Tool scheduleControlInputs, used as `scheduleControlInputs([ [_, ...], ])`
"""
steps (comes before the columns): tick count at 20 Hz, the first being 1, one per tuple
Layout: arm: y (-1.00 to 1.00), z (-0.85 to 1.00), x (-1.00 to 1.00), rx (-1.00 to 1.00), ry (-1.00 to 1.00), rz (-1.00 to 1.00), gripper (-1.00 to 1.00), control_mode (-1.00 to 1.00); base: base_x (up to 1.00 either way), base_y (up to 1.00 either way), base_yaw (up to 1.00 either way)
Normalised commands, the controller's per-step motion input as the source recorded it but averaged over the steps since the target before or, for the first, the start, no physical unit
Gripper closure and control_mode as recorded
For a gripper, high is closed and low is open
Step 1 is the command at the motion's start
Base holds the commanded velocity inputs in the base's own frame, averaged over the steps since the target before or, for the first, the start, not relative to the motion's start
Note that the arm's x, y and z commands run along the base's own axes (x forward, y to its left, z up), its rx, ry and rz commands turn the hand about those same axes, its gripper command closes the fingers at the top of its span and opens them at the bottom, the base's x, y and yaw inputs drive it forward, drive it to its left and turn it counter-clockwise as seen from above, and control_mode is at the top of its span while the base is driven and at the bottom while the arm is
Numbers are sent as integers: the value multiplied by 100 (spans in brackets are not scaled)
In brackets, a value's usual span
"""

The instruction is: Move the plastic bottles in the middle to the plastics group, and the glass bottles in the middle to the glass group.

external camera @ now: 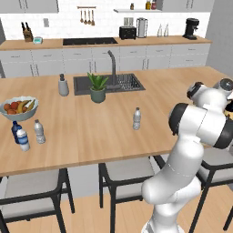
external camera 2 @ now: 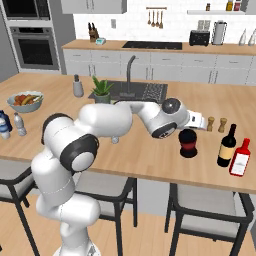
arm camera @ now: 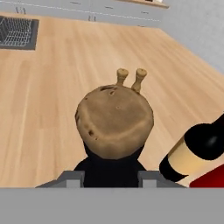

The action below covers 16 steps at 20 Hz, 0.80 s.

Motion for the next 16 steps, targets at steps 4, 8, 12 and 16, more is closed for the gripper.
scheduleControlInputs([
  [4,-18,1,-1,8,-7,-11,100,-100,0,0,0],
  [8,-8,1,0,4,-4,-9,100,-100,0,0,0],
  [12,0,2,-32,0,-8,-7,100,-100,0,0,0],
  [16,0,1,-20,0,-5,-7,100,-100,0,0,0],
])
